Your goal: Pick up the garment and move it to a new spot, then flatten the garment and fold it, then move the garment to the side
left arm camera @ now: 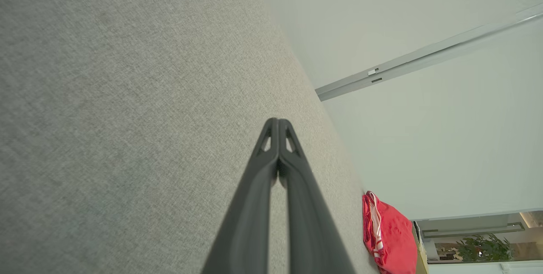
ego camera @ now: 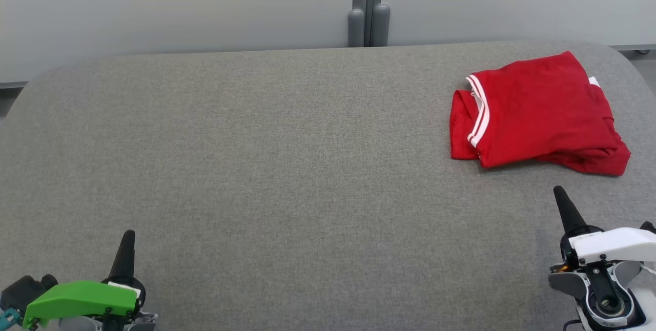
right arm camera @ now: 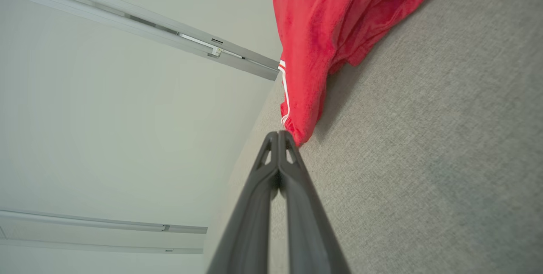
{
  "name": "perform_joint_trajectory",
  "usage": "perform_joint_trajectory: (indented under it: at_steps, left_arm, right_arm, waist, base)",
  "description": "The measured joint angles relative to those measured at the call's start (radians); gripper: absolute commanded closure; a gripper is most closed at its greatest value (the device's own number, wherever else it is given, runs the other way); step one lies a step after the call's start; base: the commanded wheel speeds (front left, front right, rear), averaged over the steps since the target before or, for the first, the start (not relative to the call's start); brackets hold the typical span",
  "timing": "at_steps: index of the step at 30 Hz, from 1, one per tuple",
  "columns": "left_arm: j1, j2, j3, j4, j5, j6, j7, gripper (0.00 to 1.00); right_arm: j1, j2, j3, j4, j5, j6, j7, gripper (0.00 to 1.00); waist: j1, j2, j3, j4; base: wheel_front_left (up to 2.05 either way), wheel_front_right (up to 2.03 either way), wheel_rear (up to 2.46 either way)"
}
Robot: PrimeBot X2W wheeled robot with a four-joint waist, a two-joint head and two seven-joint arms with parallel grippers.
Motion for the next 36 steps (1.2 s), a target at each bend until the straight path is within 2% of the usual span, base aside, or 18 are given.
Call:
perform_joint_trajectory:
  at_steps: [36]
  left_arm:
    - [-0.045, -0.064, 0.086, 0.009, -0.347, -0.084, 0.116, 1.0]
  right_arm:
    - [-0.047, 0.105, -0.143, 0.006, 0.335, 0.085, 0.114, 1.0]
  waist:
    - [0.0, 0.0, -0.025, -0.018]
  base:
    - [0.0, 0.0, 0.0]
